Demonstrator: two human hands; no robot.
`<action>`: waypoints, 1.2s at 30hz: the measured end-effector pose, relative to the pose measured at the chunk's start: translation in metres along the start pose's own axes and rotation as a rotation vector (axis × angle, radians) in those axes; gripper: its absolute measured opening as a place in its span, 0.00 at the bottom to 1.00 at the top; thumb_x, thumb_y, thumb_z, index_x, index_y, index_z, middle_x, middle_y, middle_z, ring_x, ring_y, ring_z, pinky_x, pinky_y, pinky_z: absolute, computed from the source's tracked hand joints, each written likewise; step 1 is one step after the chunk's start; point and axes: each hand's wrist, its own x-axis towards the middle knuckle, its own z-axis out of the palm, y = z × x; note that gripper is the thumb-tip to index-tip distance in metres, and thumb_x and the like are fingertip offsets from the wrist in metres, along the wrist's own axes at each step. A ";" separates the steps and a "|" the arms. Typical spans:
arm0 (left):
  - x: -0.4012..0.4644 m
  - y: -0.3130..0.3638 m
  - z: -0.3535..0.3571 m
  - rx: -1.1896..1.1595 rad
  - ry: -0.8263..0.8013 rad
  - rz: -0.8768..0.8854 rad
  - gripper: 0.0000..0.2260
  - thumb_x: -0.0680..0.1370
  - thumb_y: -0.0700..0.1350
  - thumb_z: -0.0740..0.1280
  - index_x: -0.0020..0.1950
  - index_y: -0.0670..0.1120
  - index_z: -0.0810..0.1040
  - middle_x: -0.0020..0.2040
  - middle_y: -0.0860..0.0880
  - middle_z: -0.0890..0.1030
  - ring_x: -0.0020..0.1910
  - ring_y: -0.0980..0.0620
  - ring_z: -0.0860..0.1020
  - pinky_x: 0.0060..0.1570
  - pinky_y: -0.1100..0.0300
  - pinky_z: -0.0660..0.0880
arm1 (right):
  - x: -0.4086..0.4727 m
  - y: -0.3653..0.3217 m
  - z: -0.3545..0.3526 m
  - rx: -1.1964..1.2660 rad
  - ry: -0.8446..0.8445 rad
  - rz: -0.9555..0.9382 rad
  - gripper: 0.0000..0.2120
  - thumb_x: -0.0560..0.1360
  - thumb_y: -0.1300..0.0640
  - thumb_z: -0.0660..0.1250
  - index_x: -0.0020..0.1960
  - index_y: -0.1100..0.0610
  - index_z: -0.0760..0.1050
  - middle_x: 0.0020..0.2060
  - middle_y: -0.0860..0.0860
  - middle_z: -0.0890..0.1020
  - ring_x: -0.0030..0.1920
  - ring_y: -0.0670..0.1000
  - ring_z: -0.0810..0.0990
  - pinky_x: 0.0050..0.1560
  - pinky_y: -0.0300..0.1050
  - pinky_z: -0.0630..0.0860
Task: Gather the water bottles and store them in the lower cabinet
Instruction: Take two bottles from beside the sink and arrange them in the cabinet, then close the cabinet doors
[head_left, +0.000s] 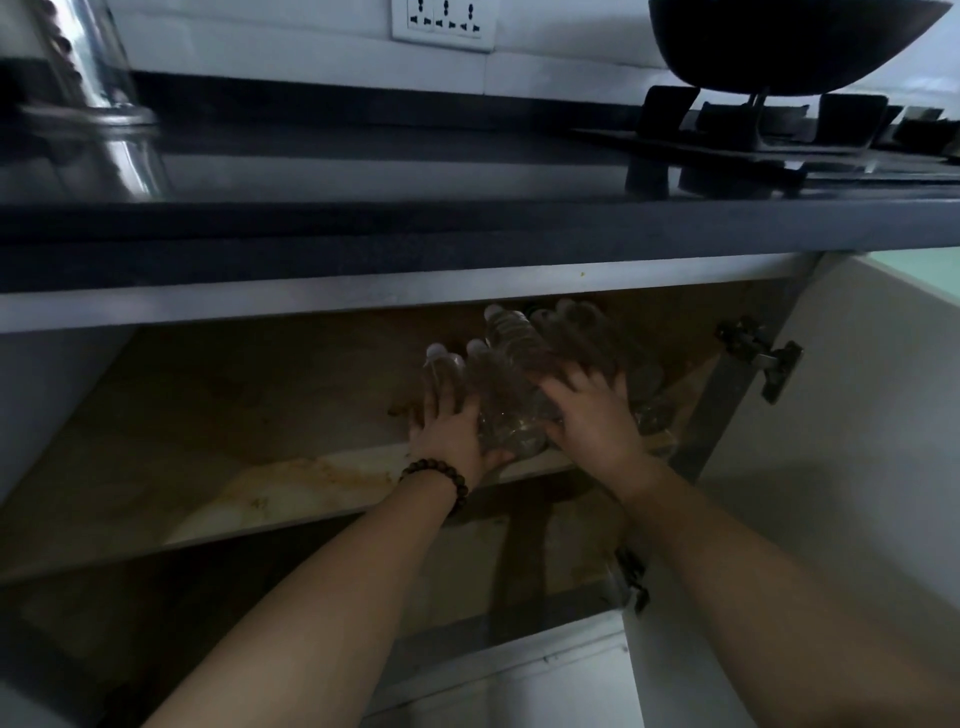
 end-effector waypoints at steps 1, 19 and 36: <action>-0.004 0.003 -0.004 0.016 0.030 -0.004 0.52 0.68 0.67 0.69 0.78 0.56 0.36 0.78 0.47 0.34 0.77 0.42 0.38 0.73 0.39 0.49 | 0.000 0.001 -0.001 0.005 -0.024 0.001 0.31 0.75 0.46 0.64 0.75 0.41 0.55 0.75 0.48 0.59 0.74 0.58 0.57 0.72 0.68 0.43; -0.182 0.056 -0.237 0.035 -0.231 -0.208 0.30 0.80 0.59 0.53 0.79 0.48 0.51 0.79 0.44 0.53 0.78 0.45 0.49 0.76 0.50 0.45 | -0.073 -0.084 -0.195 0.201 -0.541 0.255 0.38 0.77 0.44 0.60 0.76 0.41 0.37 0.77 0.50 0.38 0.77 0.55 0.36 0.74 0.65 0.42; -0.390 -0.009 -0.426 0.219 -0.192 -0.825 0.37 0.80 0.52 0.61 0.79 0.46 0.40 0.79 0.38 0.42 0.78 0.38 0.42 0.76 0.44 0.43 | -0.110 -0.178 -0.342 0.214 -0.605 0.085 0.32 0.77 0.44 0.60 0.77 0.44 0.49 0.78 0.52 0.45 0.77 0.56 0.43 0.74 0.64 0.48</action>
